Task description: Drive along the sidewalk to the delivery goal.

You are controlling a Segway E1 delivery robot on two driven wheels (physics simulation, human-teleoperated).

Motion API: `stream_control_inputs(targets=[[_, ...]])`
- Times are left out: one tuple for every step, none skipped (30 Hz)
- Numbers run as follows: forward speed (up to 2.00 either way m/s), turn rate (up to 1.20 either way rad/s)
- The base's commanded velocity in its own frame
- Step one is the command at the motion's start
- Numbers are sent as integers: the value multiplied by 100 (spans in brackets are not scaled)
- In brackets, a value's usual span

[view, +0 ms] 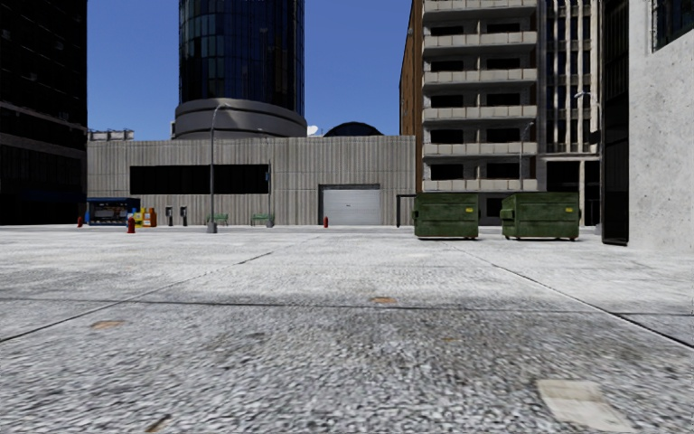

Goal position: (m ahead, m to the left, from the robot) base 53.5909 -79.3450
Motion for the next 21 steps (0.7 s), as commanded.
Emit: stream_control_inputs(targets=[[200, 0], [200, 0], [200, 0], [200, 0], [200, 0], [200, 0], [200, 0], [200, 0], [200, 0], [200, 0], [200, 0], [200, 0], [200, 0], [200, 0], [200, 0], [200, 0], [200, 0], [200, 0], [200, 0], [200, 0], [200, 0]])
